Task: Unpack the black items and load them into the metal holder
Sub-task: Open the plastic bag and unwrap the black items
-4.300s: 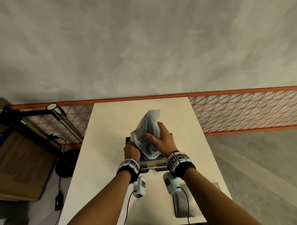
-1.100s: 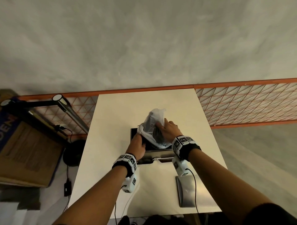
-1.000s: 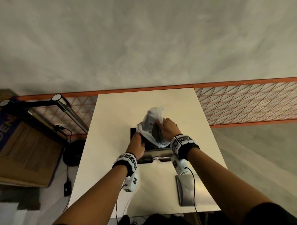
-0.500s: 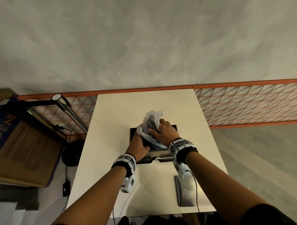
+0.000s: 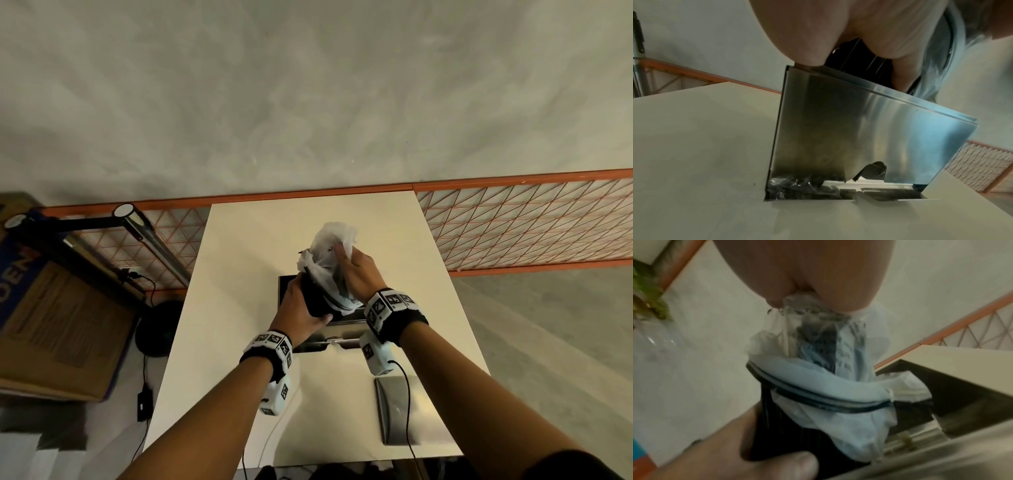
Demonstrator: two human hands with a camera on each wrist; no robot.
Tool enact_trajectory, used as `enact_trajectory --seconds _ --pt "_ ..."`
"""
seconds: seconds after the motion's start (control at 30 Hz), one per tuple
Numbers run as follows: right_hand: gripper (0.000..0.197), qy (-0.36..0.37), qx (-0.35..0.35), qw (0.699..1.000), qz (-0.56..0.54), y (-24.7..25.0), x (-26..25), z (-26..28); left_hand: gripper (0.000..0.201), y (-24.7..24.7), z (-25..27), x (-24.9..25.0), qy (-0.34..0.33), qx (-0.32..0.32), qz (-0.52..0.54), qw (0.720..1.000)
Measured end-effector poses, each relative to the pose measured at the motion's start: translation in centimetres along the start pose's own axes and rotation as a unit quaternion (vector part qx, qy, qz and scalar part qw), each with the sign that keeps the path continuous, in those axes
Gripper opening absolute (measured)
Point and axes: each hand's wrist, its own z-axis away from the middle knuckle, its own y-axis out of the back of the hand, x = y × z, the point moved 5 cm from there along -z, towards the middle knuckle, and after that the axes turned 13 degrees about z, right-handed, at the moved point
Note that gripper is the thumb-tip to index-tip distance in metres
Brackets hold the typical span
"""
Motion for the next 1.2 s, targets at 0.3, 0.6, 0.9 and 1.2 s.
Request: enact_trajectory --seconds 0.3,0.6,0.9,1.2 --pt "0.069 0.008 -0.035 0.978 0.205 -0.2 4.4 -0.7 0.067 0.1 0.1 -0.4 0.023 -0.022 -0.030 0.999" --pt "0.059 0.026 -0.016 0.980 0.197 -3.0 5.7 1.1 0.064 0.0 0.2 -0.4 0.023 -0.023 -0.004 0.999" --pt "0.027 0.011 0.018 0.999 -0.049 -0.8 1.0 0.4 0.084 0.4 0.1 -0.4 0.017 0.028 0.090 0.995" --pt "0.050 0.015 -0.044 0.989 0.143 -2.1 3.1 -0.6 0.083 0.1 0.0 -0.4 0.004 0.005 0.057 0.998"
